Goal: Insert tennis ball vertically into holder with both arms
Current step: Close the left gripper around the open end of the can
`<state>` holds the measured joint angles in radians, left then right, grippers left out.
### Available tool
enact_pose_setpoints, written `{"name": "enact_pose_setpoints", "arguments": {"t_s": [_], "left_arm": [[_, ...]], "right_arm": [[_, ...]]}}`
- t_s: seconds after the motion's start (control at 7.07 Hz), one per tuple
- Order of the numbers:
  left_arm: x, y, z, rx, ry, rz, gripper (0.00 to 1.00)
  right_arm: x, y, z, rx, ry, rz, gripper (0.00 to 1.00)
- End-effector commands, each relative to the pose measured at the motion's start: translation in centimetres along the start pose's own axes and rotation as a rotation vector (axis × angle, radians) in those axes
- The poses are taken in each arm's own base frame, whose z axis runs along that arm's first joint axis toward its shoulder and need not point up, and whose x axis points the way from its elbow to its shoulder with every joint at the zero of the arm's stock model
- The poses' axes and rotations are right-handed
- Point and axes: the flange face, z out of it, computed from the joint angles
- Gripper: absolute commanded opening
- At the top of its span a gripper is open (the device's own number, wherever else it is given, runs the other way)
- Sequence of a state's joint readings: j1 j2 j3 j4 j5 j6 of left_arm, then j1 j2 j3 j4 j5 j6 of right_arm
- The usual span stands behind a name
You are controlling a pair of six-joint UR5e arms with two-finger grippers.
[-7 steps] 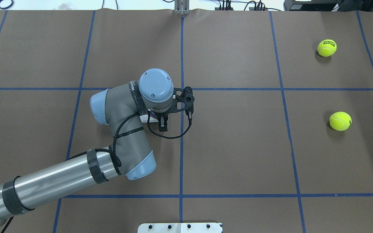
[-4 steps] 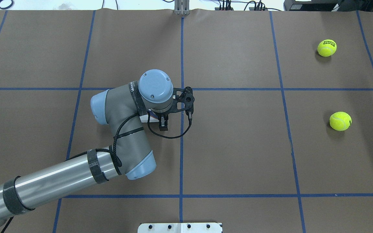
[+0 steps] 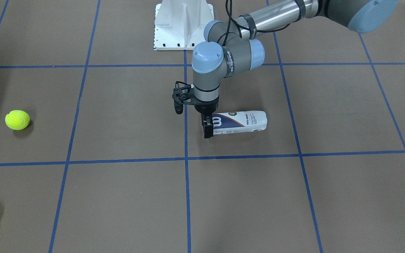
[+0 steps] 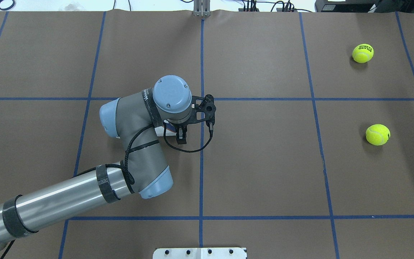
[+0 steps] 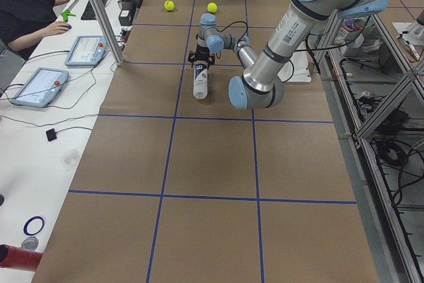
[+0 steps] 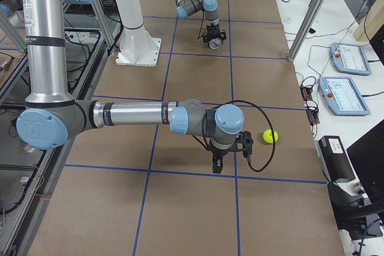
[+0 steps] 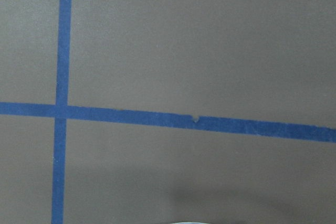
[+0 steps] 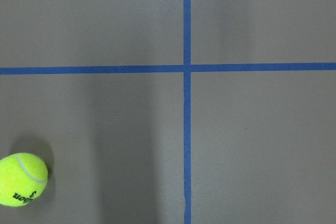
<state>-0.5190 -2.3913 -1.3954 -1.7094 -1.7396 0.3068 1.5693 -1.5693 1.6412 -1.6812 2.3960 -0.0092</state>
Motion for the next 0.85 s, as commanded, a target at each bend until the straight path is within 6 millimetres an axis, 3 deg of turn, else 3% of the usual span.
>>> {"name": "enact_pose_setpoints", "arguments": {"t_s": [0.0,0.28,0.57,0.71], "left_arm": [[-0.1,0.5,0.1,-0.005,-0.002,-0.002,0.99],[-0.1,0.4,-0.1,0.0,-0.002,-0.003,0.99],[-0.3,0.2,-1.1,0.008,-0.038,-0.008,0.63],[-0.3,0.7,-1.2,-0.003,-0.066,-0.008,0.53]], "right_arm": [[0.0,0.0,0.0,0.0,0.0,0.0,0.99],[0.1,0.0,0.0,-0.001,0.001,0.001,0.99],[-0.1,0.0,-0.1,0.002,0.0,-0.002,0.99],[-0.1,-0.1,-0.1,0.002,0.0,-0.002,0.99]]}}
